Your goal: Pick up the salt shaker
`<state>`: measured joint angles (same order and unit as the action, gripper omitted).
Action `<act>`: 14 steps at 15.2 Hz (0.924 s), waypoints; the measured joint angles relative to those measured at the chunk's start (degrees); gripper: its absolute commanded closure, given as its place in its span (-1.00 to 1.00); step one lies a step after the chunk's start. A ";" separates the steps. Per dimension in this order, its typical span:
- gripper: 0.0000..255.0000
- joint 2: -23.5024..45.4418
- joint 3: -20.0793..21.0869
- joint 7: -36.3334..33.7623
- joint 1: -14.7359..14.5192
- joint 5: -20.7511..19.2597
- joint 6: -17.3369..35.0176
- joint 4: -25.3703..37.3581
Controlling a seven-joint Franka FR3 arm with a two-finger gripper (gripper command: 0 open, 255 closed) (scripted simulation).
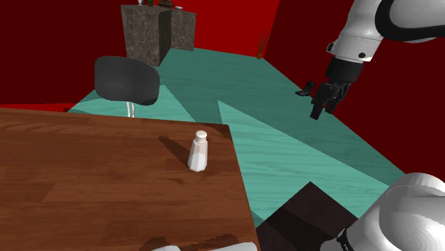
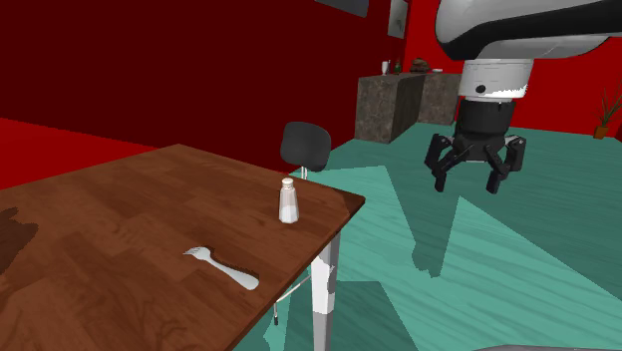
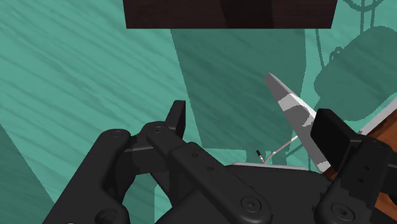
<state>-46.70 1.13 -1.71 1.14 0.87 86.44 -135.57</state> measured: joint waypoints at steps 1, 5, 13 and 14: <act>-1.00 0.00 0.00 0.00 0.00 0.00 0.00 0.00; -1.00 2.19 3.20 -3.49 -1.26 2.90 1.68 0.76; -1.00 11.17 12.00 -13.01 -4.08 9.35 7.03 5.79; -1.00 12.31 13.02 -14.12 -4.35 9.92 7.65 6.55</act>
<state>-34.39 14.15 -15.83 -3.22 10.80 94.09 -129.02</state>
